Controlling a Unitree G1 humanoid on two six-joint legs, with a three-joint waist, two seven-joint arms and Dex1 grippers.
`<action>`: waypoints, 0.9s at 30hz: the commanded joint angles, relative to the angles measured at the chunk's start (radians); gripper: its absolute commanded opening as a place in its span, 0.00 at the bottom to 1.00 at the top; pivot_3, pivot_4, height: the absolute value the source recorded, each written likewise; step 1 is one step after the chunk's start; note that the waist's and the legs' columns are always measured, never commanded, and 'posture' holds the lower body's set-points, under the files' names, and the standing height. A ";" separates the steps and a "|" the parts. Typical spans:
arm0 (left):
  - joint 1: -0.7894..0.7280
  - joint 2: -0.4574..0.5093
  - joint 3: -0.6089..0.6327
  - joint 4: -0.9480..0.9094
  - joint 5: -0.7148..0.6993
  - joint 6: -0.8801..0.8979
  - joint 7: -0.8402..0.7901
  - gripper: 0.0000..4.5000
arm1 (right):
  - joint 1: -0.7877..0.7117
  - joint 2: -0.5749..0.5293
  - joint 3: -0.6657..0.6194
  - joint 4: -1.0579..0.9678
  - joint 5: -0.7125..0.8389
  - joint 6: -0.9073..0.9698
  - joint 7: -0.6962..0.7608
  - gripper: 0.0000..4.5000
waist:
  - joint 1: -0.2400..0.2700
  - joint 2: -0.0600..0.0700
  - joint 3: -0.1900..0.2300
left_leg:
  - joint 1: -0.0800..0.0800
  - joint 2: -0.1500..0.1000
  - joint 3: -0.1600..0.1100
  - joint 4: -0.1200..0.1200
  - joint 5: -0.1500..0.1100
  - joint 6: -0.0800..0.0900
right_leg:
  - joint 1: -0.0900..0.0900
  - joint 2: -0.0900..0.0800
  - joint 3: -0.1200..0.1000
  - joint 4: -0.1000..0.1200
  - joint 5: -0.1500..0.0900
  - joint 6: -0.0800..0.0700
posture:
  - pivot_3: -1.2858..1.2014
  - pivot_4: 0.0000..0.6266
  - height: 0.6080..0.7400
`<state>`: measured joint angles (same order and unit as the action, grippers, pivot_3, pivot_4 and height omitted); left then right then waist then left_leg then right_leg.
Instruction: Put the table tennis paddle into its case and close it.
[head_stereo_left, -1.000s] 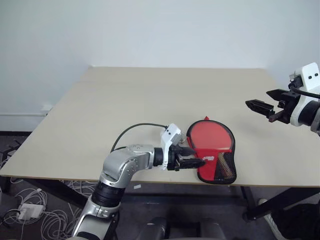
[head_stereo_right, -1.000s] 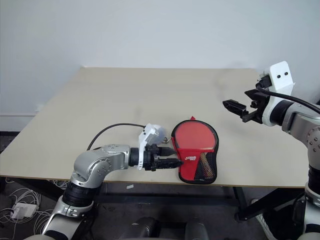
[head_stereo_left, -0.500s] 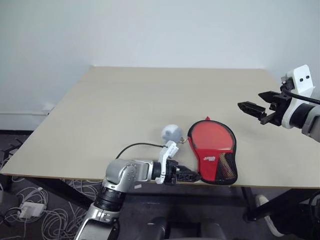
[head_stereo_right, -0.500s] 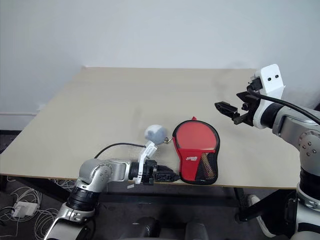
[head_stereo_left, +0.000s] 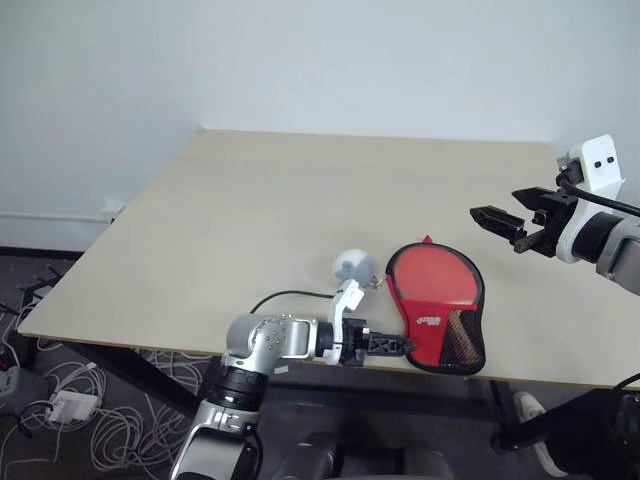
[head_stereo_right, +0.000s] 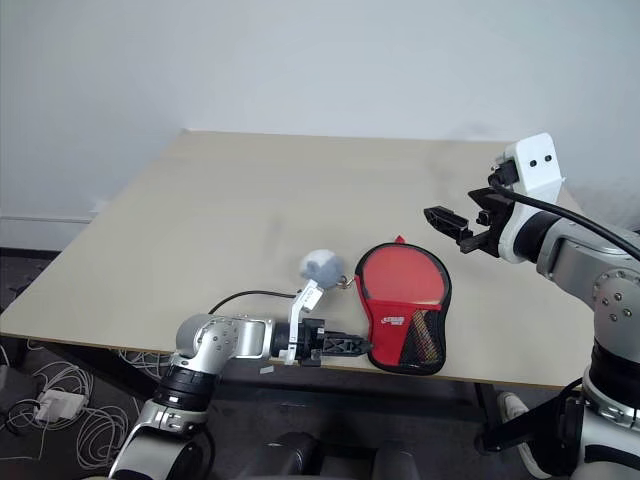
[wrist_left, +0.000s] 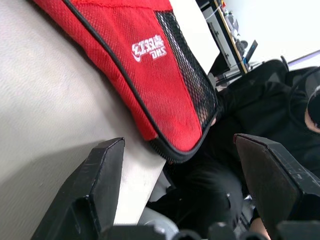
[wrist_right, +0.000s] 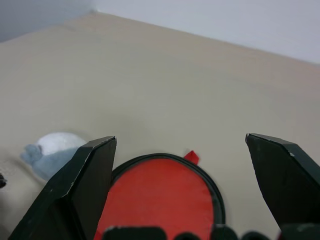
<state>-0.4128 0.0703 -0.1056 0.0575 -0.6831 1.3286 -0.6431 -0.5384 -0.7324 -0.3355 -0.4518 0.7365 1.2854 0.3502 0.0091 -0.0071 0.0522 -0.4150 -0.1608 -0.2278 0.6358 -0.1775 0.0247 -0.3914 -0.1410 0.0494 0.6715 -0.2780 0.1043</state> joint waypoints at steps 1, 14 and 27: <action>-0.039 -0.056 0.034 0.017 -0.015 0.055 0.065 0.82 | -0.019 0.006 -0.029 -0.041 0.013 0.003 -0.020 1.00 | 0.001 0.000 0.000 | 0.000 0.000 0.000 0.000 0.000 0.000 | 0.000 0.000 0.000 0.000 0.000 0.000 | 0.52 0.00 0.68; -0.124 -0.214 0.152 0.087 0.023 0.201 0.263 0.82 | -0.032 0.030 -0.029 -0.042 0.022 0.013 -0.049 1.00 | 0.000 0.000 0.000 | 0.000 0.000 0.000 0.001 -0.001 -0.001 | 0.001 0.000 0.000 0.000 0.000 0.001 | 0.52 0.00 0.68; -0.146 -0.218 0.203 0.136 0.078 0.247 0.363 0.45 | -0.046 0.053 -0.021 -0.036 0.019 0.015 -0.081 1.00 | -0.001 0.000 0.000 | 0.000 0.001 0.001 0.001 -0.002 -0.002 | 0.001 0.001 0.000 0.000 0.000 0.001 | 0.52 0.00 0.68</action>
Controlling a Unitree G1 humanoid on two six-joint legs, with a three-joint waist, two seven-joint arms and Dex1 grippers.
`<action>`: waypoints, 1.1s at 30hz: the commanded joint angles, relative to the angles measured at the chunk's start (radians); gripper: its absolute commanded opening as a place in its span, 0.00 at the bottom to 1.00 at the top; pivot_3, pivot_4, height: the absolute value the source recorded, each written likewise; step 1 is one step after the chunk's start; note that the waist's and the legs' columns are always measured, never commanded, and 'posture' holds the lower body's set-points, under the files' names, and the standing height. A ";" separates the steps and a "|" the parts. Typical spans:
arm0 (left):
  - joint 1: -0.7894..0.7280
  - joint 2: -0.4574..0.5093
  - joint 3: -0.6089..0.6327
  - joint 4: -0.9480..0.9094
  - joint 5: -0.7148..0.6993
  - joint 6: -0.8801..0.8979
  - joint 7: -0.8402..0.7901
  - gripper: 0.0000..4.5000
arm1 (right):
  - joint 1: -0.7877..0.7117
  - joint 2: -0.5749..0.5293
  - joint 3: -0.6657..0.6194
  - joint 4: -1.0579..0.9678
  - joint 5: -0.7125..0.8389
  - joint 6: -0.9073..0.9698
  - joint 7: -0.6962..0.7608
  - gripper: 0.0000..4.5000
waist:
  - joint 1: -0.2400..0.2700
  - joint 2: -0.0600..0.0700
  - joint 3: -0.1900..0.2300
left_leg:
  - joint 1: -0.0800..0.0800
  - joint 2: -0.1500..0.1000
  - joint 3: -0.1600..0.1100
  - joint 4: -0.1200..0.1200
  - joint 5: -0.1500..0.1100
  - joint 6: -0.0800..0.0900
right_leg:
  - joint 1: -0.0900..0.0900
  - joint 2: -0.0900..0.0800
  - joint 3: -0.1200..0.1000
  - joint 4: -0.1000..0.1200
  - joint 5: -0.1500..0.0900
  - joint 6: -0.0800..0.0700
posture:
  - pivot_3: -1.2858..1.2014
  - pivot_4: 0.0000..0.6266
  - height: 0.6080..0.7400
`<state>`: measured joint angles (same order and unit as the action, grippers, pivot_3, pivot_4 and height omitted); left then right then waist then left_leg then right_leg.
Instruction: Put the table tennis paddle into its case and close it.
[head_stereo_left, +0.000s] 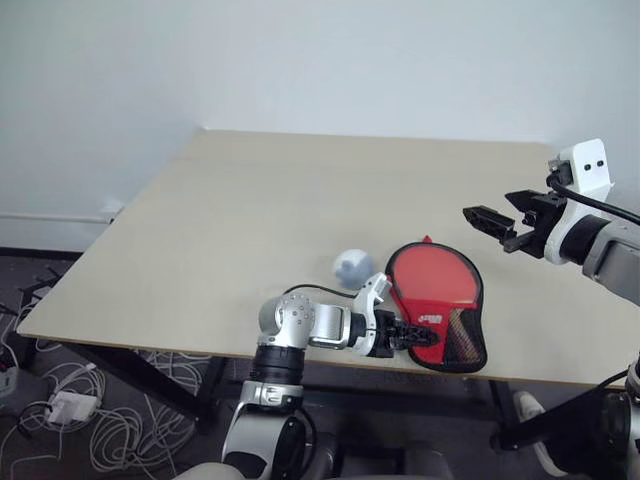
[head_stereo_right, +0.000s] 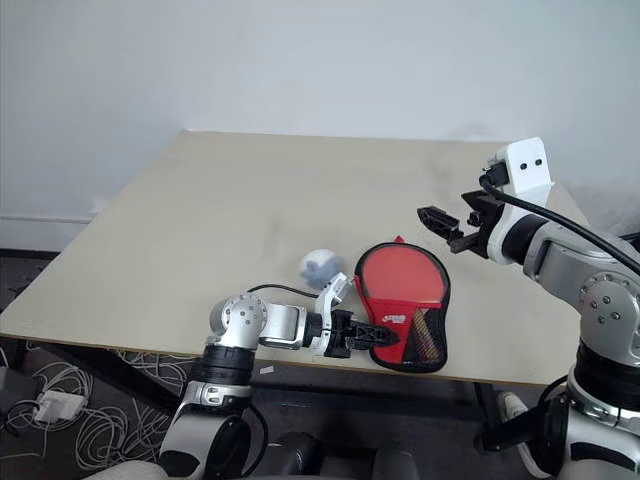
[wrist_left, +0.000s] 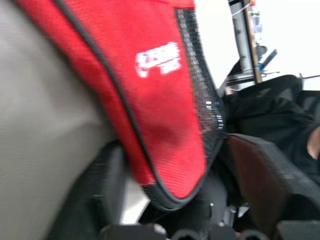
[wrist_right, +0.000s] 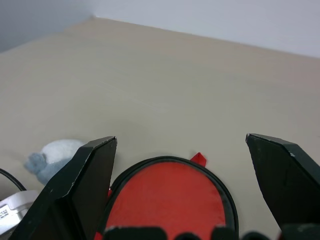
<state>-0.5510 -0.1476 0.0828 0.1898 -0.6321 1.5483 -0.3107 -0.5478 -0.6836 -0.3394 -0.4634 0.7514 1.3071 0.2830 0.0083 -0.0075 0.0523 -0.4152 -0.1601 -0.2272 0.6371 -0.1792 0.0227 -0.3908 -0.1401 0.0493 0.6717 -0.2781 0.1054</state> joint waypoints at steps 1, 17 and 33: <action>-0.007 -0.007 0.021 0.000 0.028 0.037 0.039 0.38 | -0.038 0.007 -0.016 -0.024 0.005 -0.007 -0.014 1.00 | 0.000 0.000 0.000 | 0.000 0.000 0.000 0.000 0.000 0.000 | 0.000 0.000 0.000 0.000 0.000 0.000 | 0.52 0.00 0.68; 0.000 0.033 0.058 -0.082 -0.309 0.066 0.257 0.15 | -0.056 0.075 0.011 -0.038 0.010 0.010 -0.040 1.00 | -0.006 0.000 0.000 | 0.000 0.000 -0.001 0.000 -0.001 -0.001 | -0.001 0.000 0.000 0.000 0.000 0.000 | 0.52 0.00 0.68; 0.177 0.245 -0.061 -0.213 -1.095 -0.036 0.813 0.15 | -0.075 0.093 0.041 -0.026 0.012 0.008 -0.030 1.00 | 0.001 0.000 0.000 | 0.000 0.000 0.000 0.002 -0.002 -0.001 | -0.002 0.000 0.002 0.001 0.000 0.000 | 0.52 0.00 0.68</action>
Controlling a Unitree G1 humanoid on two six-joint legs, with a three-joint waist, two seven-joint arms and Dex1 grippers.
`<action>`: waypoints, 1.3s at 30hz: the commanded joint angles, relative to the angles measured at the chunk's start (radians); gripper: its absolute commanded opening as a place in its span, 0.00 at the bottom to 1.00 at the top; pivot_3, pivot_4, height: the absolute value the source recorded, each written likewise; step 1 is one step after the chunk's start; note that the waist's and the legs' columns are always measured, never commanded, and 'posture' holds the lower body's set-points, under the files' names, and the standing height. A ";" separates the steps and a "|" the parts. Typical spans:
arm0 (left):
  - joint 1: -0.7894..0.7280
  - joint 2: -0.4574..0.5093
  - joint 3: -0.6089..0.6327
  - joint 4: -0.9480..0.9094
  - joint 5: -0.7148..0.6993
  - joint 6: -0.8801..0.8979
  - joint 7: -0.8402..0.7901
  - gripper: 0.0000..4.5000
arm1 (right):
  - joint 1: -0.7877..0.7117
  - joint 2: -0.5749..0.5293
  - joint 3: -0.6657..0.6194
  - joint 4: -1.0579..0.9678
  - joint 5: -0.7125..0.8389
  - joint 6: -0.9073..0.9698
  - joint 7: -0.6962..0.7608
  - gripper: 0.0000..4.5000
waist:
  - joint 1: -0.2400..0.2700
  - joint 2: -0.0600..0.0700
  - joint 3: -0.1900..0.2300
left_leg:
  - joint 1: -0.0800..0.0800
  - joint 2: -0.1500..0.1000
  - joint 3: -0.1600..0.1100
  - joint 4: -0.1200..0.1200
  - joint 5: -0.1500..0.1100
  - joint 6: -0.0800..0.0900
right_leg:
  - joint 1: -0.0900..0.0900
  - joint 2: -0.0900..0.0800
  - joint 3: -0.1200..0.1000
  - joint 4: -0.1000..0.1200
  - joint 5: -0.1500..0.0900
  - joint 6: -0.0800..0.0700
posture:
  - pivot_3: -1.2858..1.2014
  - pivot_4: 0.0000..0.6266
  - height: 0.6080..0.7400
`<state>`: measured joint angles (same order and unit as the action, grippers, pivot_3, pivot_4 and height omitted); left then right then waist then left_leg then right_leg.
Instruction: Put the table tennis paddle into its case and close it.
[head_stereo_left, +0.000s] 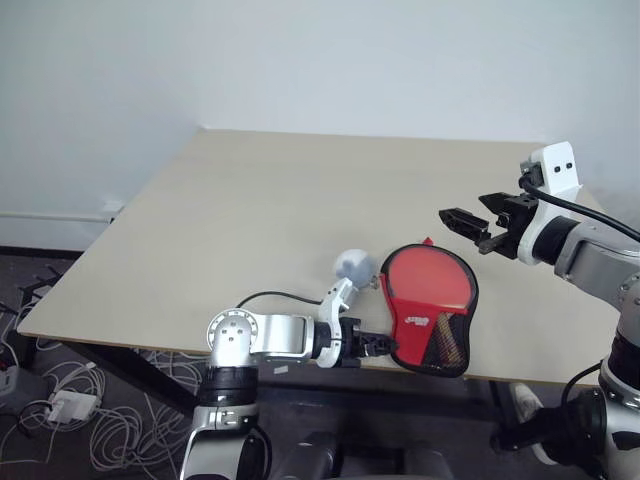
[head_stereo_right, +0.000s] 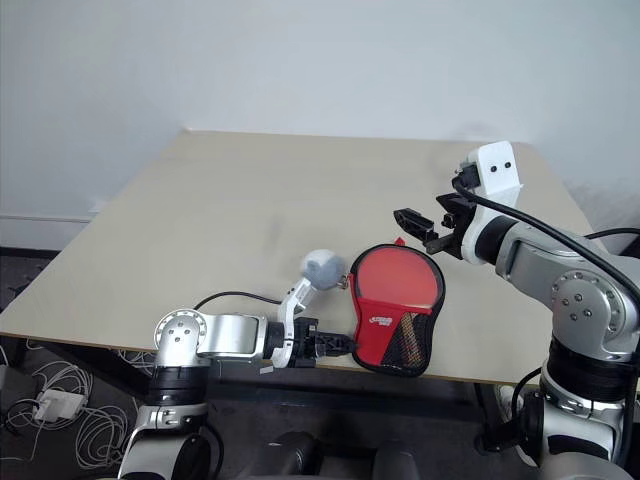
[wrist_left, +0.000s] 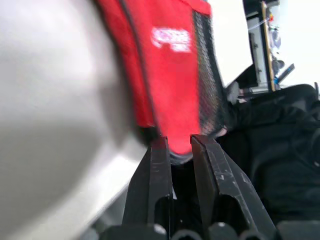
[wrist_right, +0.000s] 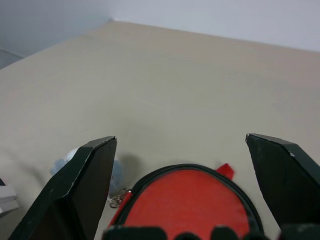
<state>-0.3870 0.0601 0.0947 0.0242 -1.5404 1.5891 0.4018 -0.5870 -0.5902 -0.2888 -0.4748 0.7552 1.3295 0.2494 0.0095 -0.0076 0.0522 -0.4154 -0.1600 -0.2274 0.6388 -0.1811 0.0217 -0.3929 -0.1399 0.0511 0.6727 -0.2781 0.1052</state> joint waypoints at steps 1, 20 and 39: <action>0.019 0.064 -0.110 -0.055 -0.248 -0.113 0.135 0.15 | -0.037 0.000 -0.008 -0.014 0.007 -0.015 0.005 1.00 | 0.000 0.000 0.000 | 0.000 0.000 0.000 0.000 0.000 0.000 | 0.000 0.000 0.000 0.000 0.000 0.000 | 0.52 0.00 0.68; -0.069 0.291 -0.287 -0.024 -0.337 -0.372 0.024 0.15 | -0.027 0.018 0.000 -0.021 -0.002 -0.017 -0.001 1.00 | 0.000 0.001 0.000 | 0.000 0.001 0.007 -0.001 -0.001 0.000 | -0.004 0.001 0.007 0.001 0.002 -0.007 | 0.52 0.00 0.68; -0.107 0.256 -0.277 0.152 -0.233 -0.309 -0.114 0.90 | -0.022 0.041 0.000 -0.027 -0.009 -0.012 -0.020 1.00 | 0.000 0.000 0.000 | 0.000 0.001 0.009 -0.002 -0.001 0.000 | -0.006 0.001 0.010 0.002 0.002 -0.005 | 0.52 0.00 0.68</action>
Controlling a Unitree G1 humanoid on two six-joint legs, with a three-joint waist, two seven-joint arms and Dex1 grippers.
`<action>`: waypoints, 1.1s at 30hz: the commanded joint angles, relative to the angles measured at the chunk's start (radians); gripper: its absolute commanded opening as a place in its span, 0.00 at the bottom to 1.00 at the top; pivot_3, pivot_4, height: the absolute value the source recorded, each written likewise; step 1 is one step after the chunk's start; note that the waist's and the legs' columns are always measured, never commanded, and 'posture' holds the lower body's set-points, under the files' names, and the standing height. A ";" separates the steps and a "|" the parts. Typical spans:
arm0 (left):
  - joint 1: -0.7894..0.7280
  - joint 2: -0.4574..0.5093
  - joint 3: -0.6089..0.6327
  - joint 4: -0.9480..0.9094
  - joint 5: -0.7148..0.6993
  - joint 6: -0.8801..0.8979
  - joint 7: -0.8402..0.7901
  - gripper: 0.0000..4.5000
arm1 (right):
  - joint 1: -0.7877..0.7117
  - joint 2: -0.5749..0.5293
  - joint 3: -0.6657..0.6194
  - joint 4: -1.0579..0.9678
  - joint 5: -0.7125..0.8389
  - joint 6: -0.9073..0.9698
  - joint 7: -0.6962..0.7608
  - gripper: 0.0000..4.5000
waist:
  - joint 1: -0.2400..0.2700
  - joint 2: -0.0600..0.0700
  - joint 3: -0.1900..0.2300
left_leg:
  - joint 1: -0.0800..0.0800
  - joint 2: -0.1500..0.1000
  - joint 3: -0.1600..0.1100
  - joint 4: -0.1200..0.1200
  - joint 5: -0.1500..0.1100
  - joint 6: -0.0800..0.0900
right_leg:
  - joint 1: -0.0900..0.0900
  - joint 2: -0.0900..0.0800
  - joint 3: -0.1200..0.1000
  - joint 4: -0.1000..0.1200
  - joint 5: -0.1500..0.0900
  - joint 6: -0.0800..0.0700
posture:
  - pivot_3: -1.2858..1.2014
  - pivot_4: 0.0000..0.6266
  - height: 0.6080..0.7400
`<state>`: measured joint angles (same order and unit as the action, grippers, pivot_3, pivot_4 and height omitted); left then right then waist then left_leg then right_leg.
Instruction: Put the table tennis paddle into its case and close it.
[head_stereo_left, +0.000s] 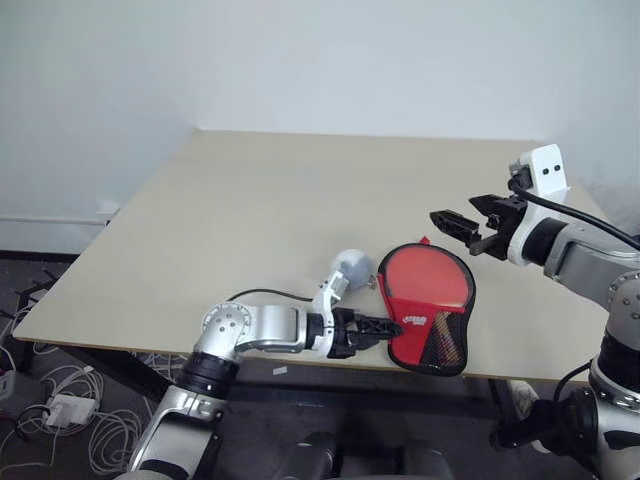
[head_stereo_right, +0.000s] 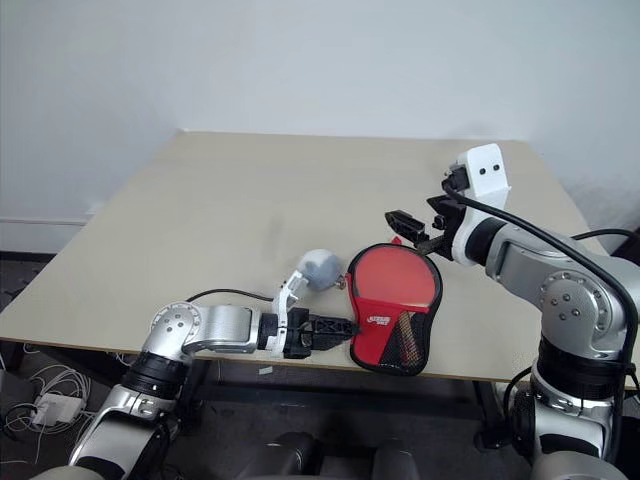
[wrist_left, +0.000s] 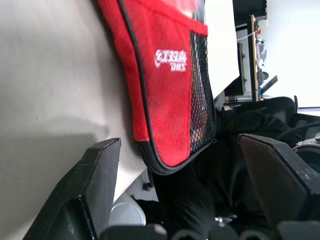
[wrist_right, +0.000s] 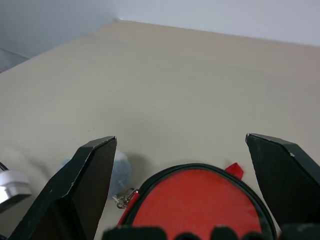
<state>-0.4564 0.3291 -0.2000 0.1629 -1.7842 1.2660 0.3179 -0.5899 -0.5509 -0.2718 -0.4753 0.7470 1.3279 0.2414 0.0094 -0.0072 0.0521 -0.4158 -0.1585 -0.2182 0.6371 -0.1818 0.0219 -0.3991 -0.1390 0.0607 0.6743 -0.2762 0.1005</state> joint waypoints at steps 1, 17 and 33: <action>-0.041 -0.017 0.021 0.022 0.018 0.019 -0.036 0.90 | -0.019 0.002 -0.018 -0.027 0.000 -0.010 -0.013 1.00 | 0.000 0.000 0.000 | 0.000 0.000 0.000 0.000 0.000 0.000 | 0.000 0.000 0.000 0.000 0.000 0.000 | 0.52 0.00 0.68; -0.114 -0.221 0.096 0.181 0.286 0.074 -0.133 0.90 | -0.022 0.020 -0.016 -0.032 0.003 -0.007 -0.030 1.00 | 0.006 0.000 0.000 | 0.000 0.000 0.009 0.000 -0.001 0.001 | 0.000 0.000 0.002 0.000 -0.002 0.004 | 0.52 0.00 0.68; -0.139 -0.337 0.227 0.200 0.492 0.168 -0.176 0.90 | -0.011 0.027 -0.013 -0.032 -0.001 -0.010 -0.032 1.00 | 0.006 -0.001 0.001 | 0.000 0.000 0.012 0.001 -0.001 0.002 | 0.000 -0.001 0.004 -0.001 -0.001 0.006 | 0.52 0.00 0.68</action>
<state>-0.5797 0.0011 0.0238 0.3618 -1.3187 1.4168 0.1491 -0.5862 -0.5151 -0.2687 -0.4769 0.7462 1.3285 0.2109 0.0153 -0.0084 0.0526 -0.4161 -0.1584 -0.2064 0.6377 -0.1831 0.0240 -0.3989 -0.1397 0.0646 0.6732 -0.2777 0.1066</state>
